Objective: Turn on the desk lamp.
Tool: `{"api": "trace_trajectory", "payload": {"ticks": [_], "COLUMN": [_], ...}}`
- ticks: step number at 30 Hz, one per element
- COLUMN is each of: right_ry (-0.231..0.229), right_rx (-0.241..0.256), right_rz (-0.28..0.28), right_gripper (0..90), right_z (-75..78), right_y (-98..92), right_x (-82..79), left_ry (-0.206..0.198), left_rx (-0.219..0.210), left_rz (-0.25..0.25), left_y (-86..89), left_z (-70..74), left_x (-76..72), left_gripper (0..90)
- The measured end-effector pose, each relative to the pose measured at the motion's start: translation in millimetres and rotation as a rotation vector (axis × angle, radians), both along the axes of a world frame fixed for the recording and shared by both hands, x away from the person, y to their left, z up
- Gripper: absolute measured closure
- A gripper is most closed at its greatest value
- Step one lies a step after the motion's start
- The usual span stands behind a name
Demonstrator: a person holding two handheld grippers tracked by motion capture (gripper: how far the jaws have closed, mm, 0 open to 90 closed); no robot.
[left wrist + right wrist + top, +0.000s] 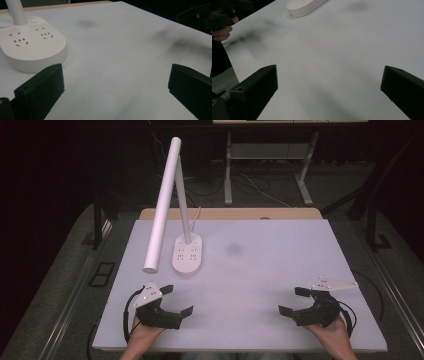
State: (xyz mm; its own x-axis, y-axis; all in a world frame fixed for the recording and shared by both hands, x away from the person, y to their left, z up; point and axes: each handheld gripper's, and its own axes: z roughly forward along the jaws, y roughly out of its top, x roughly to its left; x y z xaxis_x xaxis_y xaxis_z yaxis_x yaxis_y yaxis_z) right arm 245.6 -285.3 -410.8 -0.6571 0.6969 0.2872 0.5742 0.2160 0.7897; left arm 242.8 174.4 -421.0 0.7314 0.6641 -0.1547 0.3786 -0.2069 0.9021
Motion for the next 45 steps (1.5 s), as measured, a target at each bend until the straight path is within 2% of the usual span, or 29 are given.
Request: {"api": "trace_trajectory", "payload": {"ticks": [23, 28, 37, 45], "right_ry": [0.033, 0.027, 0.036, 0.024], "right_rx": [-0.015, -0.022, -0.007, -0.023], "right_rz": [0.062, 0.075, 0.084, 0.098], "right_gripper": [0.6, 0.5, 0.5, 0.6], "right_z": [20.0, 24.3, 34.3, 43.5], "right_y": [13.2, 14.6, 18.9, 26.1], "right_x": [19.2, 25.4, 37.9, 48.7], "left_ry": [0.002, 0.000, 0.001, 0.001], "left_rx": [0.021, 0.016, 0.020, 0.019], "left_rz": [-0.013, -0.008, -0.007, -0.006], "left_y": [-3.5, -3.3, -3.2, -3.2], "left_z": [-1.5, -1.1, -1.4, -1.4], "left_x": [0.0, -0.3, -0.1, -0.1], "left_gripper": [0.0, 0.0, 0.0, 0.0]}}
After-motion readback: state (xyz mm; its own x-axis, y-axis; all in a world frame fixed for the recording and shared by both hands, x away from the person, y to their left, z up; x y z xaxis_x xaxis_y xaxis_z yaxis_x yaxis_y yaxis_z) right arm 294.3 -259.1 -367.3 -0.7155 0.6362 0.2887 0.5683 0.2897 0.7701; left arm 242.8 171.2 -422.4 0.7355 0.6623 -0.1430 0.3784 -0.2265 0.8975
